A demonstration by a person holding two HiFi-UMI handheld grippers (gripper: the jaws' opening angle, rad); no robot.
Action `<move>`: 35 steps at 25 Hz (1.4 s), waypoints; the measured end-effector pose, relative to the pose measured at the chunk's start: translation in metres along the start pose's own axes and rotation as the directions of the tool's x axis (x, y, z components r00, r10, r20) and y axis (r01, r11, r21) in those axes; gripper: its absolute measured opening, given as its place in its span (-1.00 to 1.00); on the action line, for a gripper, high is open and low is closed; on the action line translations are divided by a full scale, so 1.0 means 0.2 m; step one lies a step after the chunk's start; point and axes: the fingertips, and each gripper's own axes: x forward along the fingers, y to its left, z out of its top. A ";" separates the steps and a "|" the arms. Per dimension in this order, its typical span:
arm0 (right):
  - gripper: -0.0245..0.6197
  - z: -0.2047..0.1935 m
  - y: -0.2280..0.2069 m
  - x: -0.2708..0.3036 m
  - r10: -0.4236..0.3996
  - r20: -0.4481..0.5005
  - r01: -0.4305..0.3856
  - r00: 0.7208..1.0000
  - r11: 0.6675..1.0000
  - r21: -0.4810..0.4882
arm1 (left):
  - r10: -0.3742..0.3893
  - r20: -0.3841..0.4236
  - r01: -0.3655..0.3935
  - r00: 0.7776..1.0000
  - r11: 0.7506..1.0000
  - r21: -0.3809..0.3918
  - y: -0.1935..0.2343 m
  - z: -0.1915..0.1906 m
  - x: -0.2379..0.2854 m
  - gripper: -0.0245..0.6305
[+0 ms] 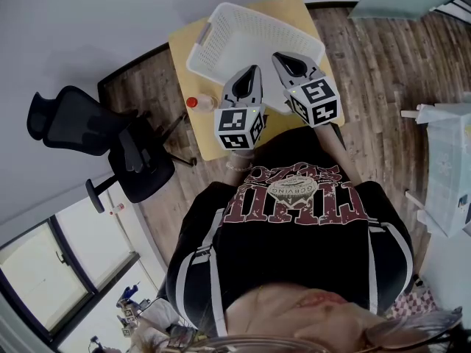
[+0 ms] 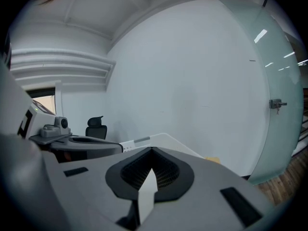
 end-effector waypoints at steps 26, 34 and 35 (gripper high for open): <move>-0.87 -0.01 -0.01 0.00 -0.006 -0.010 0.006 1.000 1.000 -0.006 | 0.000 0.001 0.000 1.000 1.000 0.001 0.00 0.00 -0.01 -0.78; -0.87 -0.01 0.00 0.00 -0.001 -0.016 0.001 1.000 1.000 -0.008 | 0.001 -0.002 -0.001 1.000 1.000 0.001 0.01 0.00 0.00 -0.78; -0.87 -0.01 0.00 0.00 -0.001 -0.016 0.001 1.000 1.000 -0.007 | 0.000 -0.002 0.000 1.000 1.000 0.001 0.00 0.00 0.00 -0.78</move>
